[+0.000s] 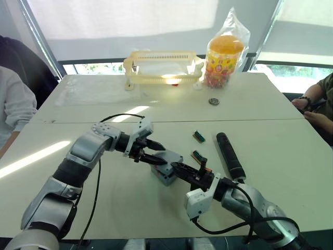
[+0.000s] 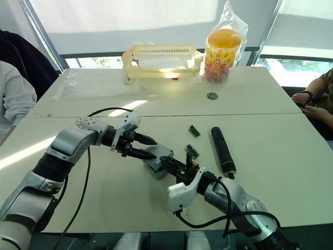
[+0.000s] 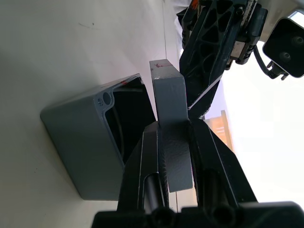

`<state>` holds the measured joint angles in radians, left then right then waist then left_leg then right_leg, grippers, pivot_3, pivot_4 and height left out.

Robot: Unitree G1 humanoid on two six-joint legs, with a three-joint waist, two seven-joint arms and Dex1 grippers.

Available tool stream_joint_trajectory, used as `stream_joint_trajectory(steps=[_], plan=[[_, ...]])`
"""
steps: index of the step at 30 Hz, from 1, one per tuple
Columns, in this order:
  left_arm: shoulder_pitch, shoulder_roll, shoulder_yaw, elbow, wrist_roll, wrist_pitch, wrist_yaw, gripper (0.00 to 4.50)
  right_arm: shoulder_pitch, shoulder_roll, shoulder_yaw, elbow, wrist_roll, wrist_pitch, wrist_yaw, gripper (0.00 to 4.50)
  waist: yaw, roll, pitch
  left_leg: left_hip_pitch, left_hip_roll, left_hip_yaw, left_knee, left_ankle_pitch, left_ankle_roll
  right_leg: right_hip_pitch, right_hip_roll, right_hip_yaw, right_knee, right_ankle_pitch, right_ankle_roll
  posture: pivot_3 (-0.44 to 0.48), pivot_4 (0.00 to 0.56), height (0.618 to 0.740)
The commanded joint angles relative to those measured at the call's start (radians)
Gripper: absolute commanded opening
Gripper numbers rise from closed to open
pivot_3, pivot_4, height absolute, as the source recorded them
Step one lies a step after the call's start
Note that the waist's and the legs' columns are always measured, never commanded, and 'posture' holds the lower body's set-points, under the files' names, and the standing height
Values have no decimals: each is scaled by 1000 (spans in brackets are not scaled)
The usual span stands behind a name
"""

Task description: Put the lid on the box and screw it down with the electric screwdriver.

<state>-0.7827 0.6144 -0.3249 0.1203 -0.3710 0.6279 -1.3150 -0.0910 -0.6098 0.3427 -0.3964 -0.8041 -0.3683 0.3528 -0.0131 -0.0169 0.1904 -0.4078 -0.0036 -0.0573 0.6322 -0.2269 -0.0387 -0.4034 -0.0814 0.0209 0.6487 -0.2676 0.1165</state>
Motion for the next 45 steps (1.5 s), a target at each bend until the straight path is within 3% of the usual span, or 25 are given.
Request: stream_joint_trajectory(steps=[1, 18, 27, 45], plan=[[14, -8, -21, 20, 38, -33, -10, 3085, 28, -10, 10, 20, -7, -15, 10, 93, 1, 0, -1, 0, 0, 0, 0, 0, 0, 0, 0, 0, 0, 0, 0, 0, 150, 740], [25, -72, -61, 83, 135, -116, -2, 3085, 47, 1, -13, 25, -10, -8, -5, 93, 3, -1, -5, 13, 0, 0, -1, -1, 1, 15, 0, -1, -3, -3, -3, 0, 150, 740], [30, -82, -55, 88, 155, -123, 0, 3140, 41, 4, -16, 31, -8, -12, -2, 4453, -1, -2, -9, 16, 0, -1, -2, -1, 1, 16, 0, -1, -1, -3, -5, 0, 150, 740], [14, -89, -40, 151, 175, -213, -17, 3140, 51, -52, -62, 11, 61, -93, 7, 4453, -1, -2, -10, 16, 0, 0, -2, -1, 1, 15, 0, -1, -1, -4, -5, 0, 150, 740]])
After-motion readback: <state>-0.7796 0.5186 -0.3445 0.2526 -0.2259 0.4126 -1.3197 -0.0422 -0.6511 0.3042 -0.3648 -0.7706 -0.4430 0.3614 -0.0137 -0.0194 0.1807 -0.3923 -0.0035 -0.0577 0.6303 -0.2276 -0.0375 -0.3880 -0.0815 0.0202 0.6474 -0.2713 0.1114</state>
